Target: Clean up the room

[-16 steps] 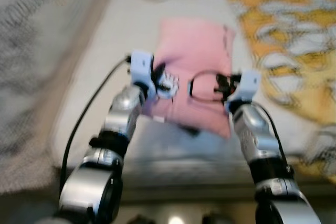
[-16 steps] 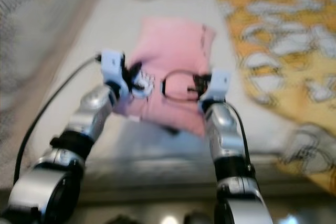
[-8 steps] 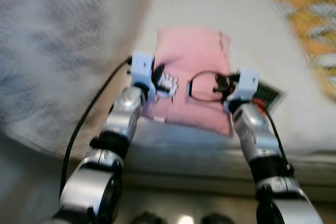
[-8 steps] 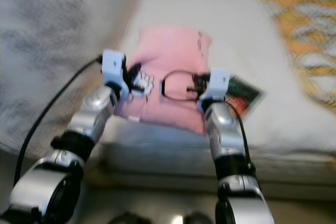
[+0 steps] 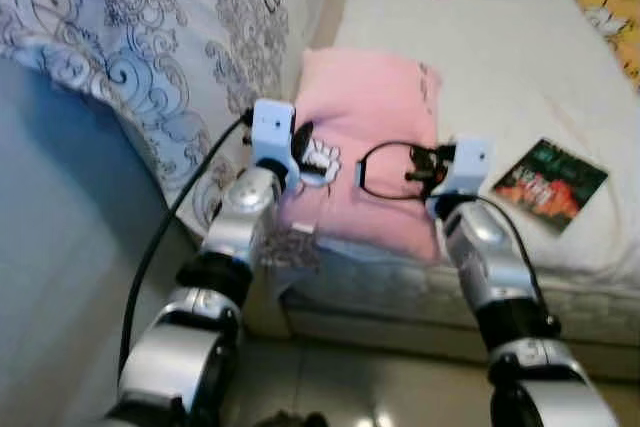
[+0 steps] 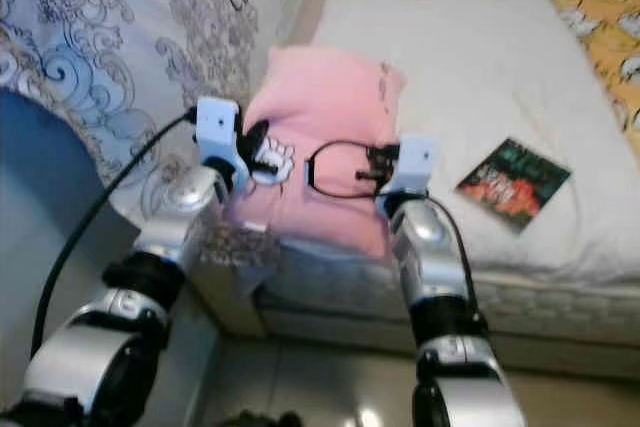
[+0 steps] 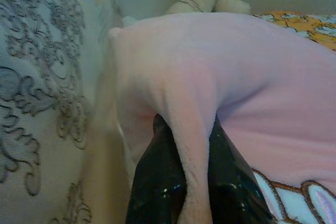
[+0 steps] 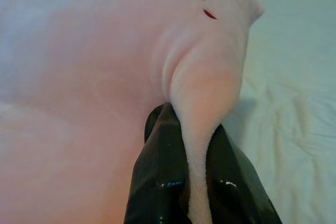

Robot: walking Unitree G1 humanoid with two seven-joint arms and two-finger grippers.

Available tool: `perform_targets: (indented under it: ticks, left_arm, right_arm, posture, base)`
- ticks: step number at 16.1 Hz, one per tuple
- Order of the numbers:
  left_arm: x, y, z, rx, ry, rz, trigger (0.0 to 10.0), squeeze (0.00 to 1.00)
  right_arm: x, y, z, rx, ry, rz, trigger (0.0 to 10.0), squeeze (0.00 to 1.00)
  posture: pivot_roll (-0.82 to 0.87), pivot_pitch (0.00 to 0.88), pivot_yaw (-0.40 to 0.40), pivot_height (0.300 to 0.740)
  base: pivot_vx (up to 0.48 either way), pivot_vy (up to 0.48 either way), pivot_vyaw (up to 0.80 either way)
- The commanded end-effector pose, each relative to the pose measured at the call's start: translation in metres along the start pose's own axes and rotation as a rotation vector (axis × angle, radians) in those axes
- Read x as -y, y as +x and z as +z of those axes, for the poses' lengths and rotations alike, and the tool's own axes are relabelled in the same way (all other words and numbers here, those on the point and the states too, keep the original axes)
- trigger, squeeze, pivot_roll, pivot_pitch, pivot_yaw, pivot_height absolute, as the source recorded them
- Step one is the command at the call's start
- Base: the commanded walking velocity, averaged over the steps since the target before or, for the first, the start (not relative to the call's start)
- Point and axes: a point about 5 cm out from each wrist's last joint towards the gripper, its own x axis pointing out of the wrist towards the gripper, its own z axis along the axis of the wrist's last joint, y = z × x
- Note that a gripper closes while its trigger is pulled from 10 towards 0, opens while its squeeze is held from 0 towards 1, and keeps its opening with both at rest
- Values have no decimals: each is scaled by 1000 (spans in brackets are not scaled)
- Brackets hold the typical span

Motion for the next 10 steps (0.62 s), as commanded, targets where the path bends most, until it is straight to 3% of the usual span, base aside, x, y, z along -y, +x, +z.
perform_targets:
  ticks: [1, 7, 10]
  left_arm:
    - [-18, -2, 12, 58, 6, 95, 10000, 0]
    - [-12, -2, 12, 51, 15, 101, 10000, 0]
    - [-4, -1, 12, 47, -18, 94, 10000, 0]
  right_arm:
    - [17, -5, -3, -5, 0, -67, 10000, 0]
    - [20, -5, -6, -22, 1, -74, 10000, 0]
    - [29, -3, 1, -17, -32, -90, 10000, 0]
  posture:
    - [-150, 0, 76, 740]
    - [-147, 0, 75, 740]
    - [-142, 0, 77, 740]
  base:
    - [469, 0, 0]
    - [478, 0, 0]
    - [480, 0, 0]
